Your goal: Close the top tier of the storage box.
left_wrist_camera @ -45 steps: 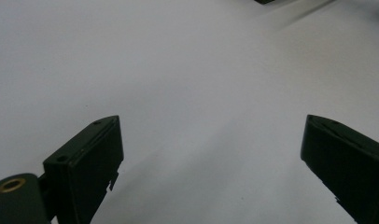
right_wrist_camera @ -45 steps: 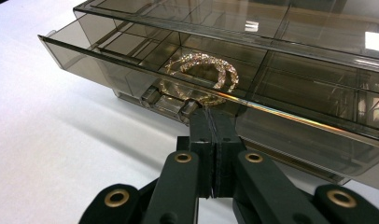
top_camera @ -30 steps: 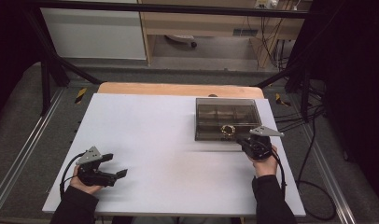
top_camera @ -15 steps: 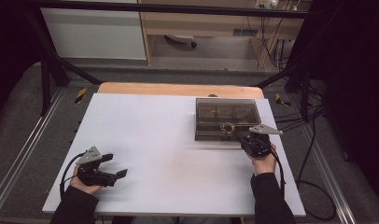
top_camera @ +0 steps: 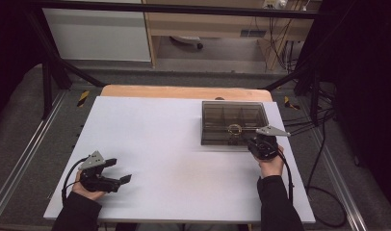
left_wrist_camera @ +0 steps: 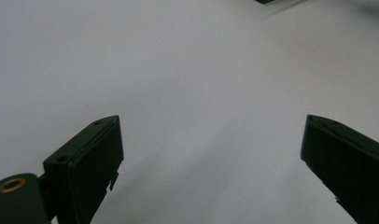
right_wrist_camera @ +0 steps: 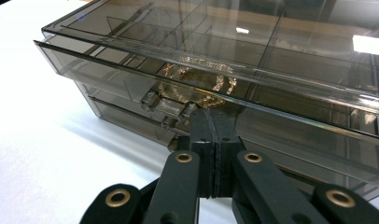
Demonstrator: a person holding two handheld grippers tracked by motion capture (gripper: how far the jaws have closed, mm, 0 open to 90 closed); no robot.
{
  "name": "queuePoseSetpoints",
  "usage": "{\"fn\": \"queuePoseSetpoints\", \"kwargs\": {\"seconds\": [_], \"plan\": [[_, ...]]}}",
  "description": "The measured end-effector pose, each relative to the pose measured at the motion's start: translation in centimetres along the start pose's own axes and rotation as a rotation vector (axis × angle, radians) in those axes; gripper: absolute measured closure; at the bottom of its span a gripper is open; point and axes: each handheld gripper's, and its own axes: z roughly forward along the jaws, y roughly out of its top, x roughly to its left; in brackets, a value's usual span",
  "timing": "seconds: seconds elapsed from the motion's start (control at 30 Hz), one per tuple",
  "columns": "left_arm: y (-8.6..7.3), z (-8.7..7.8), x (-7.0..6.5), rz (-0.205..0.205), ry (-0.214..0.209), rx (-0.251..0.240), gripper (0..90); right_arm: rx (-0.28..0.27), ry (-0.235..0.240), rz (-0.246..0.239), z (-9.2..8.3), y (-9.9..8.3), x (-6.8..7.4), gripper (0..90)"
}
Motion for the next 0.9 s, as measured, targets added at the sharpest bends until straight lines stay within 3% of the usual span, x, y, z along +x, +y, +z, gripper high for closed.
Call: {"fn": "queuePoseSetpoints", "kwargs": {"seconds": [0.9], "plan": [[-0.02,0.03,0.02,-0.001,-0.002,0.001,5.5,-0.011,-0.015,0.003,0.90,0.42,-0.34,90.0]]}}
